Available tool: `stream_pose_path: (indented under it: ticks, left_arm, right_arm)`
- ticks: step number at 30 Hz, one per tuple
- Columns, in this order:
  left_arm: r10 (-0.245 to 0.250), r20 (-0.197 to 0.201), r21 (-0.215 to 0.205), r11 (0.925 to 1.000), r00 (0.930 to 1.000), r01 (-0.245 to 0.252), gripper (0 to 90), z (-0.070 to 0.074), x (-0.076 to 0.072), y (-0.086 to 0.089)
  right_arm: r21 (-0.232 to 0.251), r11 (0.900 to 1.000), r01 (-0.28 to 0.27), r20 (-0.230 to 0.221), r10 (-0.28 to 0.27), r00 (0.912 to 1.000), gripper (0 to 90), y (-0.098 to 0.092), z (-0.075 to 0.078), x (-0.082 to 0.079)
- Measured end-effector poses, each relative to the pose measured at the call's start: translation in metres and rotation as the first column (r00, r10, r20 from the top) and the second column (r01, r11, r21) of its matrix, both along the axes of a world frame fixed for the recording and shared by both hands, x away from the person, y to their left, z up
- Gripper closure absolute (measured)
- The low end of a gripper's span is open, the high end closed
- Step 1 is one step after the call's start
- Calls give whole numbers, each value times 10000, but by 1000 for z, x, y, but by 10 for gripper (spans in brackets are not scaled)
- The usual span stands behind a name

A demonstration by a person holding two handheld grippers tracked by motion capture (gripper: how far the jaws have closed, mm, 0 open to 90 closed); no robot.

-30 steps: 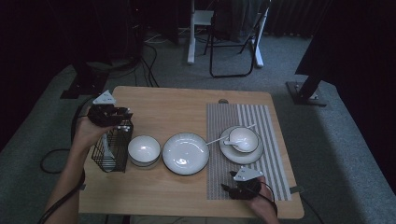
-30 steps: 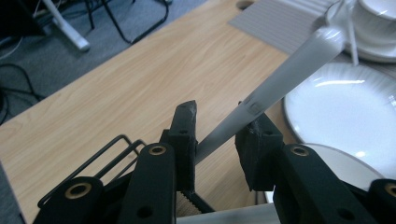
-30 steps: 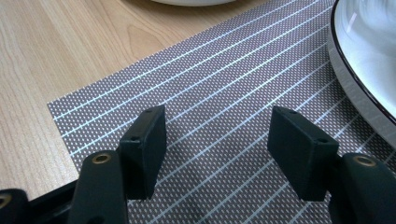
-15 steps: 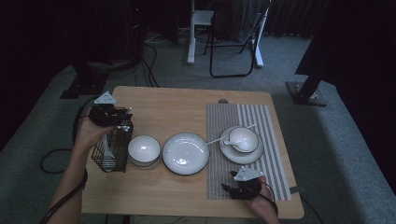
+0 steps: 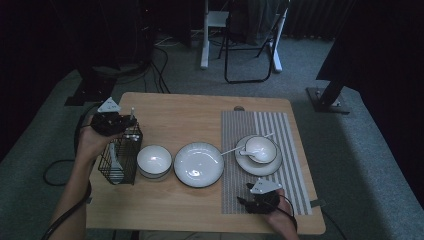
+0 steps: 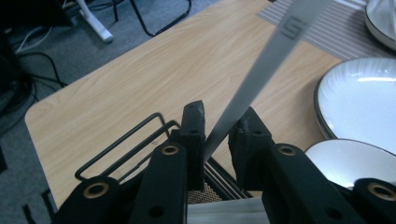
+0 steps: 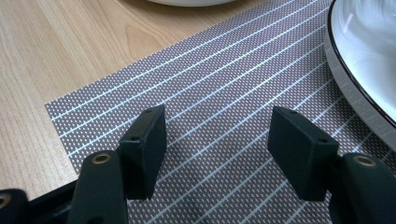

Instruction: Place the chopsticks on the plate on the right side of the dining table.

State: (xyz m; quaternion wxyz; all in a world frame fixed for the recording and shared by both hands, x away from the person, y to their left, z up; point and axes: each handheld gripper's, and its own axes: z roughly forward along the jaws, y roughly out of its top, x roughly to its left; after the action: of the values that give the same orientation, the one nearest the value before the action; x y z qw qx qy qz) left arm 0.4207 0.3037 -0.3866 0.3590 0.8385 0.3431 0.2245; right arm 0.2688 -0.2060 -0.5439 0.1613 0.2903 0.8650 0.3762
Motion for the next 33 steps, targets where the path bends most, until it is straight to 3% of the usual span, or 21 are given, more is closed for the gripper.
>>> stream_pose_path:
  ticks: [2, 6, 17, 18, 28, 33]
  left_arm:
    - [-35, 96, 265, 9996, 9999, 33, 785, 1, -1, -3]
    - [61, 481, 389, 9992, 9988, -80, 822, 6, -3, -6]
    - [41, 1063, 329, 9994, 9943, -76, 847, 23, -10, -5]
    - [-9, 1263, 267, 9996, 9920, -25, 847, 31, -14, -5]
    - [-361, 1688, 474, 9985, 9850, 284, 847, 59, -23, -12]
    - [-578, 2141, 775, 9961, 9751, 421, 847, 80, -32, -22]
  right_arm:
    - [-8, 10000, -8, 15, 8, 10000, 372, 0, 0, 0]
    - [-13, 10000, 1, 21, -1, 10000, 372, 0, 0, 0]
    - [-16, 10000, 8, 21, -8, 10000, 372, 0, 0, 0]
    - [-19, 10000, 4, 20, -4, 10000, 372, 0, 0, 0]
    - [-41, 10000, 0, 7, 0, 10000, 372, 0, 0, 0]
    - [-45, 10000, 1, 9, -1, 10000, 373, 0, 0, 0]
